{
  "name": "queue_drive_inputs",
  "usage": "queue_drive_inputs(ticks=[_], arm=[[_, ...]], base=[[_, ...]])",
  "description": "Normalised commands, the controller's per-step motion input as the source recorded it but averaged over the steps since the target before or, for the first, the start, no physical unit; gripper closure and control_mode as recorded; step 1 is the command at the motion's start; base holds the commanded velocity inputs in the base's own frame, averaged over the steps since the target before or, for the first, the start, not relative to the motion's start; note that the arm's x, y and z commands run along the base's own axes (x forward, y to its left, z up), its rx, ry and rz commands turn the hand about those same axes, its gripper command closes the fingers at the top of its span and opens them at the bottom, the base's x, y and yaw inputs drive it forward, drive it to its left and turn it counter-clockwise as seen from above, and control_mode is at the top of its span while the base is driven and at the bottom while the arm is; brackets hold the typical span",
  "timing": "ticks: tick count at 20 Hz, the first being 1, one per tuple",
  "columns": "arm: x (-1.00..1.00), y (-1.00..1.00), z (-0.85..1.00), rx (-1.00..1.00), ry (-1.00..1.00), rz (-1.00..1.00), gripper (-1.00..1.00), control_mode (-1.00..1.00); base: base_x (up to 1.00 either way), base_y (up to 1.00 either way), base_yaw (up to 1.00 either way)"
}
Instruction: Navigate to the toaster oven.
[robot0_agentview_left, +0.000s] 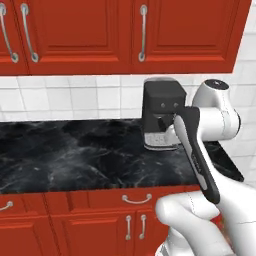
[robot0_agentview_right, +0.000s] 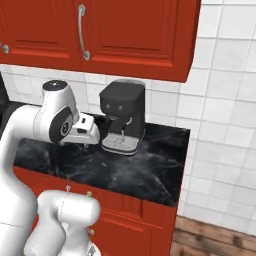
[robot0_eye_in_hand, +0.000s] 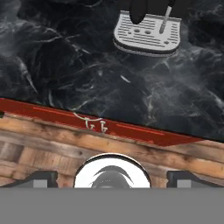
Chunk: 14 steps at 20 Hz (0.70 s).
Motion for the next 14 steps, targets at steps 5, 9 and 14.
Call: queue_drive_inputs(ticks=[5, 9, 14], arm=[[0.00, 0.00, 0.00, 0.00, 0.00, 0.00, -1.00, 1.00], [0.00, 0.00, 0.00, 0.00, 0.00, 0.00, -1.00, 1.00], [0.00, 0.00, 0.00, 0.00, 0.00, 0.00, -1.00, 1.00]], base=[[-0.28, 0.44, 0.64], [-0.08, 0.52, 0.68], [0.00, 0.65, 0.65]])
